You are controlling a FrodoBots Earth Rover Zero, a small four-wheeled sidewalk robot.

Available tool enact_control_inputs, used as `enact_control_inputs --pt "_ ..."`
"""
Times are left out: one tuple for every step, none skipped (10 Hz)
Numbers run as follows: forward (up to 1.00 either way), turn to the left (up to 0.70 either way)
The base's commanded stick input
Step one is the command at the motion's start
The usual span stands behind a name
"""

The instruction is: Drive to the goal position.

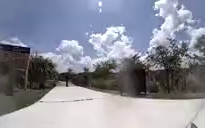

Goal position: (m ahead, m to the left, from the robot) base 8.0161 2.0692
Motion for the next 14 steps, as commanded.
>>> enact_control_inputs --pt "0.85 -0.01" --pt "0.85 -0.01" --pt "0.85 -0.01" --pt "0.85 -0.01" --pt "0.85 -0.01" --pt "0.85 -0.01" --pt "0.85 -0.01" --pt "0.85 0.33" --pt "0.85 0.33" --pt "0.85 0.33" --pt "0.85 0.33" --pt "0.85 0.33" --pt "0.85 0.18" --pt "0.85 -0.01"
